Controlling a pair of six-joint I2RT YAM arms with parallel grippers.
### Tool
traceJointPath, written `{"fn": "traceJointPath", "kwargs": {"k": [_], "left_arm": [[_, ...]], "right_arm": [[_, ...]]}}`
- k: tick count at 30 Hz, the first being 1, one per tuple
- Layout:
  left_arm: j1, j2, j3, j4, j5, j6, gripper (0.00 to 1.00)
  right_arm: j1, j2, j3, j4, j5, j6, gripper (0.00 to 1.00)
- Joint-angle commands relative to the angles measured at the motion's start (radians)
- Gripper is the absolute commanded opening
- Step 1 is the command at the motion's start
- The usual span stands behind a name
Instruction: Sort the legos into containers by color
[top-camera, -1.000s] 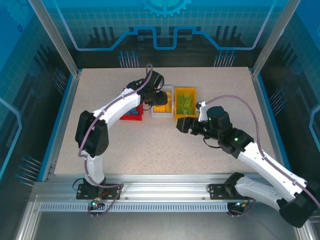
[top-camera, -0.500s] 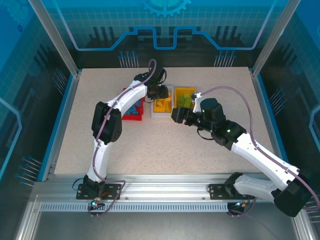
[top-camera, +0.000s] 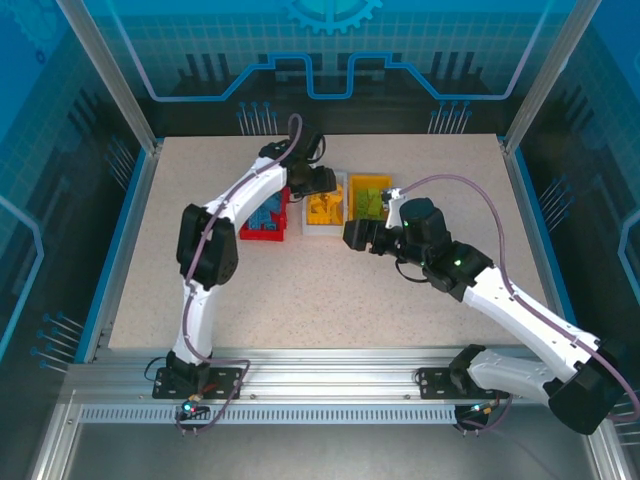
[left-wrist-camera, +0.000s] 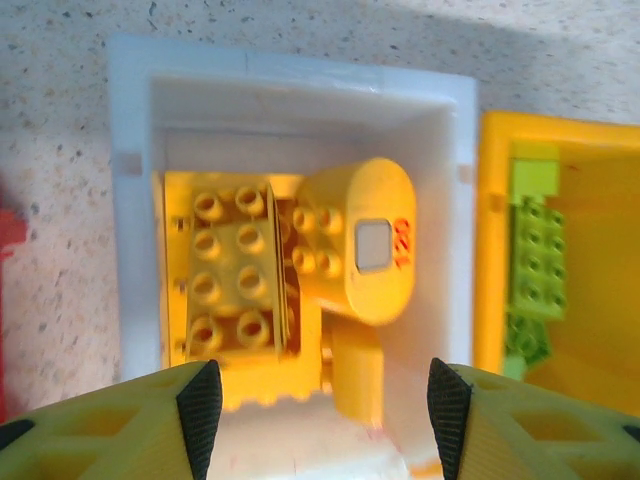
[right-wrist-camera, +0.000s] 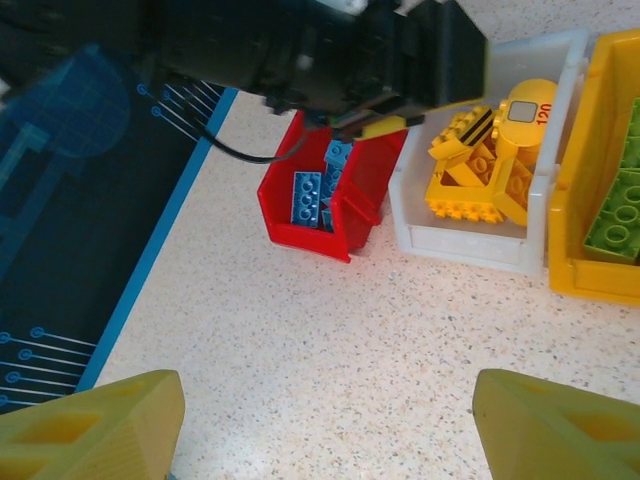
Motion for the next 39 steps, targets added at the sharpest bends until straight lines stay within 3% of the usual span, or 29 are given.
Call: {"fn": "traceJointPath", "kwargs": {"k": [1, 2, 3, 5, 7, 15, 18, 20, 23, 25, 27, 30, 33, 35, 39], "left_arm": [[0.000, -0.212, -0.101, 0.042, 0.048, -0.046, 0.62], [0.001, -0.263, -0.156, 0.060, 0.051, -0.054, 0.64], [0.002, -0.320, -0.209, 0.075, 0.051, -0.062, 0.65], [0.001, -0.456, -0.355, 0.117, 0.048, -0.087, 0.72], [0.003, -0.604, -0.503, 0.160, 0.045, -0.109, 0.99], [0.094, -1.135, -0.995, 0.122, 0.040, -0.097, 0.99], [0.108, -1.333, -1.076, 0.067, -0.040, -0.074, 0.99], [0.109, -1.406, -1.097, -0.009, -0.178, -0.103, 0.99], [0.112, -1.399, -1.110, -0.101, -0.456, -0.181, 0.99], [0.114, -1.399, -1.159, -0.059, -0.591, -0.148, 0.99], [0.123, -1.426, -1.230, 0.071, -0.618, -0.029, 0.99], [0.130, -1.476, -1.382, 0.321, -0.640, 0.156, 0.99], [0.143, -1.502, -1.521, 0.599, -0.661, 0.222, 0.99], [0.152, -1.460, -1.593, 0.796, -0.645, 0.293, 0.99], [0.192, -1.243, -1.593, 0.941, -0.605, 0.423, 0.99]], "right_arm": [[0.012, -0.043, 0.049, -0.098, 0.063, -0.059, 0.82], [0.007, -0.054, 0.059, -0.141, 0.088, -0.070, 0.86], [0.003, -0.062, 0.068, -0.182, 0.117, -0.077, 0.97], [-0.008, -0.085, 0.086, -0.264, 0.178, -0.107, 1.00], [-0.013, -0.127, 0.079, -0.313, 0.232, -0.146, 1.00], [-0.029, -0.441, -0.045, -0.365, 0.441, -0.207, 1.00], [-0.052, -0.486, -0.038, -0.475, 0.594, -0.119, 1.00], [-0.124, -0.458, -0.024, -0.555, 0.614, -0.071, 1.00], [-0.258, -0.414, -0.041, -0.557, 0.545, -0.058, 1.00], [-0.340, -0.389, -0.079, -0.518, 0.519, -0.080, 1.00], [-0.404, -0.371, -0.131, -0.434, 0.490, -0.130, 1.00], [-0.432, -0.371, -0.293, -0.167, 0.472, -0.262, 1.00], [-0.436, -0.368, -0.460, 0.107, 0.502, -0.411, 1.00], [-0.469, -0.334, -0.532, 0.244, 0.493, -0.457, 1.00], [-0.572, -0.228, -0.591, 0.385, 0.404, -0.441, 1.00]]}}
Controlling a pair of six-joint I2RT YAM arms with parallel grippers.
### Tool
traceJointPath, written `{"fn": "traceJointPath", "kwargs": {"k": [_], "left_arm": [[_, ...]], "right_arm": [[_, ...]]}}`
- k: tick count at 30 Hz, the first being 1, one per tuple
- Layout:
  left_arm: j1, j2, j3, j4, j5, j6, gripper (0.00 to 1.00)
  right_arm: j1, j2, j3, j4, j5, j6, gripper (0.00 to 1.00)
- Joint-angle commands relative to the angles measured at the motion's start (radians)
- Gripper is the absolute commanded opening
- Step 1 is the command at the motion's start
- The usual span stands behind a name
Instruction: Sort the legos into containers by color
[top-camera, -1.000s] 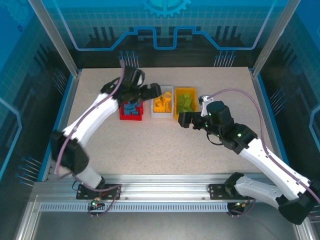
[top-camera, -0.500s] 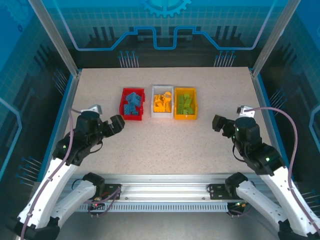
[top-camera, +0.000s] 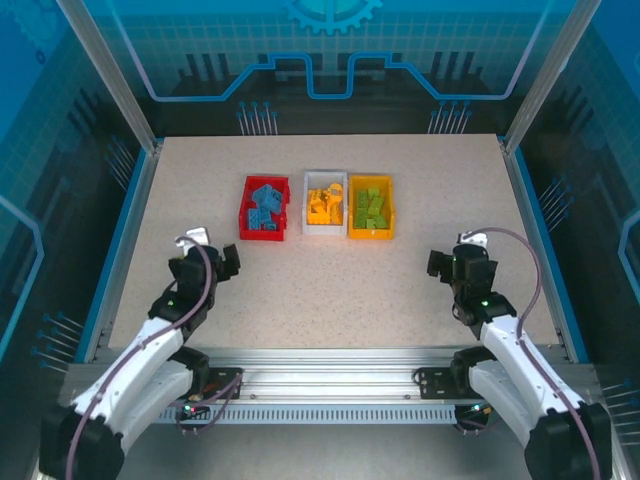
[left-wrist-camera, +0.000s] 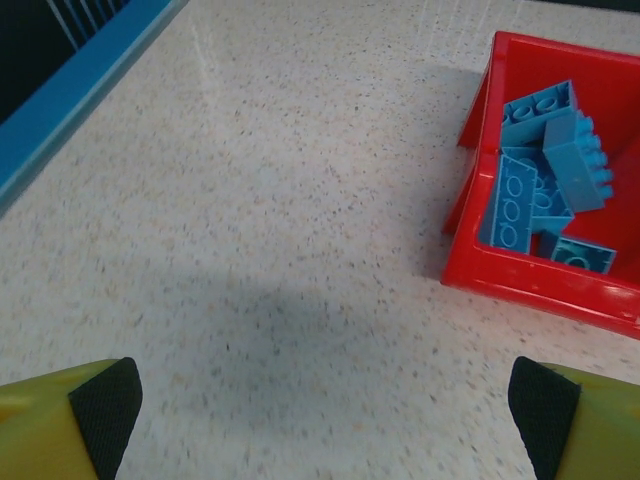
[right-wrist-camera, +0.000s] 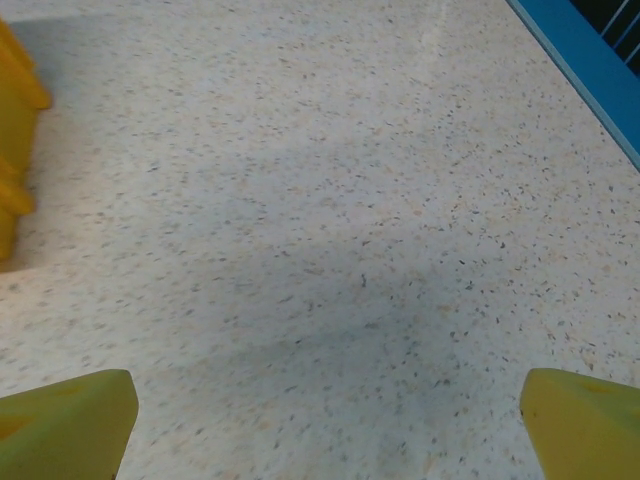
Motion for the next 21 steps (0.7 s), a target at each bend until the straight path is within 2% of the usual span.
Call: {"fn": "traceJointPath", "kwargs": {"k": [1, 3, 7, 10, 12, 15, 16, 18, 20, 21], "left_arm": [[0.051, 0.155, -0.007, 0.315, 0.030, 0.166, 0.99], [0.082, 0.247, -0.037, 0.458, 0.080, 0.167, 0.99], [0.129, 0.432, -0.069, 0.745, 0.092, 0.170, 0.99], [0.150, 0.520, -0.055, 0.861, 0.124, 0.186, 0.99], [0.162, 0.582, -0.054, 0.964, 0.134, 0.208, 0.99], [0.189, 0.662, -0.060, 1.044, 0.179, 0.200, 0.99], [0.189, 0.652, -0.056, 1.010, 0.213, 0.199, 0.99], [0.188, 0.682, -0.082, 1.094, 0.240, 0.213, 0.99], [0.190, 0.766, -0.125, 1.282, 0.243, 0.231, 0.99], [0.189, 0.750, -0.128, 1.248, 0.249, 0.225, 0.99]], "right_arm": [[-0.070, 0.071, -0.028, 0.288, -0.058, -0.049, 1.00], [-0.107, 0.140, -0.038, 0.351, -0.077, -0.029, 1.00], [-0.166, 0.249, -0.026, 0.437, -0.086, 0.067, 1.00], [-0.164, 0.301, -0.052, 0.585, -0.185, -0.047, 1.00], [-0.160, 0.347, -0.030, 0.602, -0.184, -0.071, 1.00], [-0.161, 0.392, -0.033, 0.710, -0.266, -0.146, 1.00], [-0.161, 0.411, -0.038, 0.755, -0.303, -0.184, 1.00], [-0.164, 0.463, -0.013, 0.788, -0.320, -0.199, 1.00], [-0.176, 0.510, 0.013, 0.798, -0.371, -0.181, 1.00], [-0.173, 0.550, -0.002, 0.872, -0.388, -0.177, 1.00]]}}
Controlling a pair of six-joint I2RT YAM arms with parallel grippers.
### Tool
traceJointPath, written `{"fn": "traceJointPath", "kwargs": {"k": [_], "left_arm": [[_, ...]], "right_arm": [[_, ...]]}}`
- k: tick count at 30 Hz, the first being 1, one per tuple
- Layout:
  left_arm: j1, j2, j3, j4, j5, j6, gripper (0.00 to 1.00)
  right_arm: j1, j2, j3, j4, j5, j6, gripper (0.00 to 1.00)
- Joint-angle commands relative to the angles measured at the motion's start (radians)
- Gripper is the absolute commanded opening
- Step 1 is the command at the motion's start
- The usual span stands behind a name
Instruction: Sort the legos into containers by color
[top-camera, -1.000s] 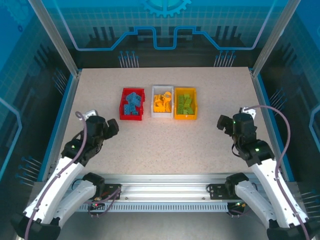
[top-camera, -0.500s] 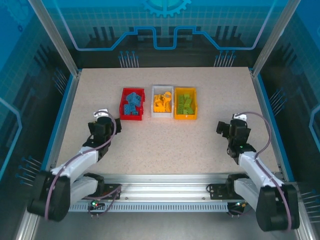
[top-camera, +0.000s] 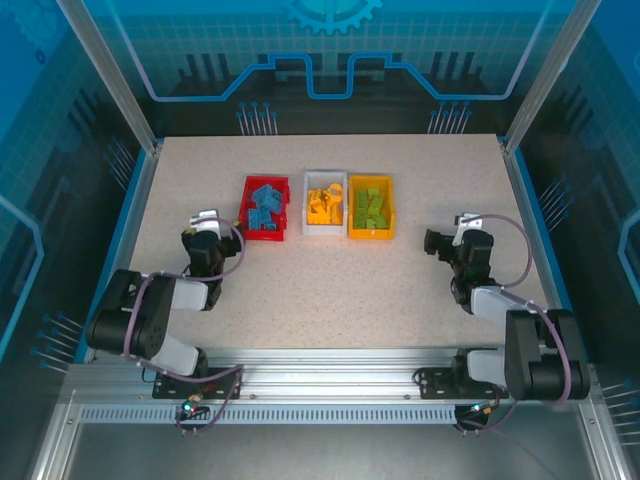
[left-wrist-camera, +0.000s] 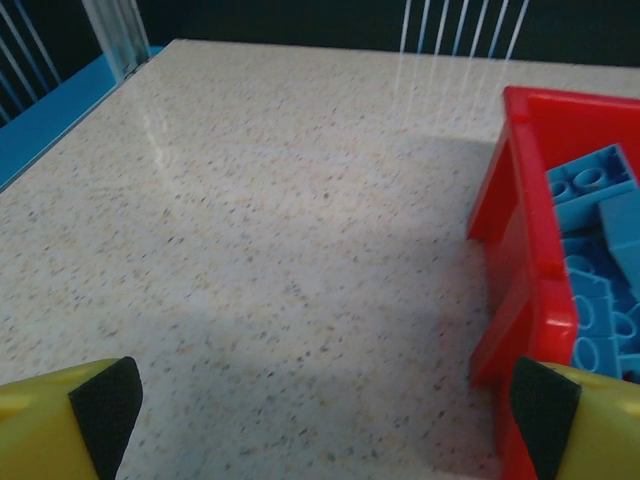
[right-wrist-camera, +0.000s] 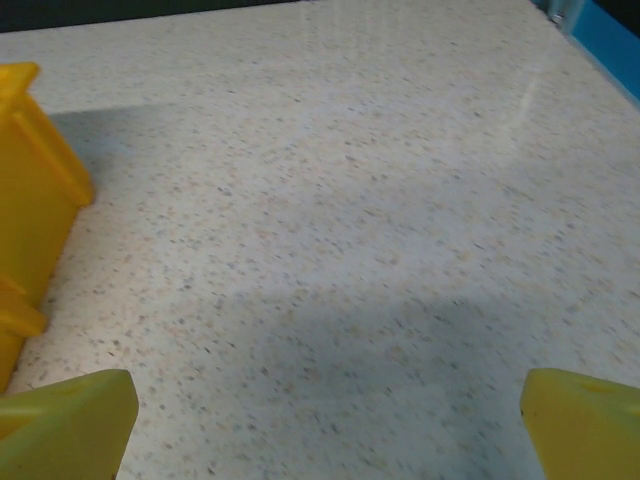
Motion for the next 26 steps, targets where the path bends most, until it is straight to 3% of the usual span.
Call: {"fn": "traceJointPath", "kwargs": {"k": [1, 3, 6, 10, 15, 19, 24, 26], "left_arm": [[0.010, 0.008, -0.024, 0.113, 0.054, 0.016, 0.99], [0.012, 0.025, 0.012, 0.073, 0.060, 0.027, 0.99], [0.041, 0.015, 0.056, -0.026, 0.109, 0.000, 0.99], [0.054, 0.011, 0.056, -0.031, 0.124, -0.013, 0.99], [0.053, 0.011, 0.056, -0.034, 0.123, -0.012, 0.99], [0.053, 0.011, 0.055, -0.033, 0.123, -0.011, 0.99], [0.053, 0.011, 0.055, -0.032, 0.123, -0.011, 0.99], [0.053, 0.011, 0.056, -0.032, 0.123, -0.011, 0.99]], "right_arm": [[-0.008, 0.089, 0.012, 0.208, -0.100, -0.044, 1.00], [0.026, 0.107, 0.029, 0.188, -0.106, -0.090, 1.00], [0.038, 0.200, -0.024, 0.382, -0.121, -0.115, 1.00], [0.042, 0.200, 0.084, 0.164, -0.205, -0.157, 1.00], [0.084, 0.206, 0.085, 0.175, -0.111, -0.165, 1.00], [0.107, 0.203, 0.064, 0.213, 0.059, -0.125, 1.00], [0.107, 0.202, 0.064, 0.215, 0.069, -0.121, 1.00], [0.115, 0.202, 0.057, 0.226, 0.126, -0.105, 1.00]]}}
